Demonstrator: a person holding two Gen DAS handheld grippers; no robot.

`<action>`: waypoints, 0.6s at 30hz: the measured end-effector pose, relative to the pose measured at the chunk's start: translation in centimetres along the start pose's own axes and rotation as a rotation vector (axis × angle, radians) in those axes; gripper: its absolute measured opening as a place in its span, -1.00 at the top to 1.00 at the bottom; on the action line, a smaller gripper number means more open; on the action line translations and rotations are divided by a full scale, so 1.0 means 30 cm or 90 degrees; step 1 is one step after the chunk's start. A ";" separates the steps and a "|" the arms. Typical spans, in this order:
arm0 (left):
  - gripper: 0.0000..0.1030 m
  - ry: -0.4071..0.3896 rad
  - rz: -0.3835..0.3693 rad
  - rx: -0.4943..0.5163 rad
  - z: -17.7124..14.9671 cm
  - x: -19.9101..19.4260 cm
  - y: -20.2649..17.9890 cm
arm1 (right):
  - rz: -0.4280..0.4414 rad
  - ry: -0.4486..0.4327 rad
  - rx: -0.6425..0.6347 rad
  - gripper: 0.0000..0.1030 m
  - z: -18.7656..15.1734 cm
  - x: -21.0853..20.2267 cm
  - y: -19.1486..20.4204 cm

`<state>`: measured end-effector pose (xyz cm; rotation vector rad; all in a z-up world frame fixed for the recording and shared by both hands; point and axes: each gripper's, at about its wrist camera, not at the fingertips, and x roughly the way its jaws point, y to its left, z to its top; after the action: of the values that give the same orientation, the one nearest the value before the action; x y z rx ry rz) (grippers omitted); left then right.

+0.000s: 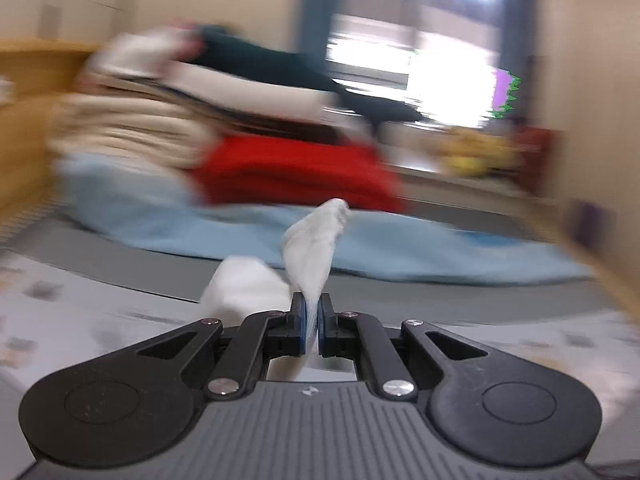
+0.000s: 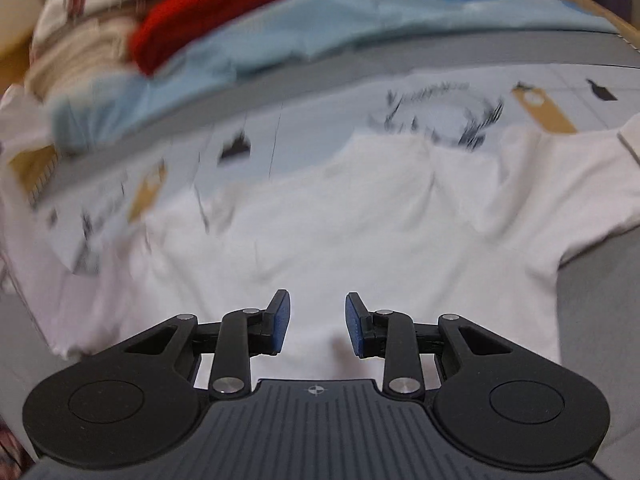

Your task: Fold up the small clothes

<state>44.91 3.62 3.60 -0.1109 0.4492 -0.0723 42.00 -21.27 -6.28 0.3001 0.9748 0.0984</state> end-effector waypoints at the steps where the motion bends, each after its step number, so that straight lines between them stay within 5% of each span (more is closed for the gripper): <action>1: 0.85 0.025 -0.055 0.001 -0.027 0.008 -0.092 | 0.004 -0.012 0.021 0.36 0.018 -0.008 -0.024; 2: 0.81 0.052 -0.098 0.008 -0.062 0.022 -0.168 | 0.008 -0.024 0.042 0.36 0.028 -0.016 -0.056; 4: 0.23 0.136 -0.179 0.054 -0.143 0.069 -0.298 | -0.005 -0.033 0.080 0.36 0.039 -0.021 -0.118; 6: 0.22 0.175 -0.198 0.089 -0.191 0.093 -0.354 | -0.020 -0.034 0.110 0.36 0.042 -0.009 -0.172; 9: 0.21 0.168 -0.185 0.073 -0.168 0.108 -0.310 | -0.031 -0.007 0.179 0.36 0.025 0.019 -0.238; 18: 0.21 0.256 0.126 -0.114 -0.107 0.252 0.212 | -0.026 0.020 0.270 0.36 0.011 0.100 -0.317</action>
<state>50.57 8.94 -3.28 -0.2284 0.8659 0.1440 43.48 -29.76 -11.30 0.6689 1.0286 -0.1439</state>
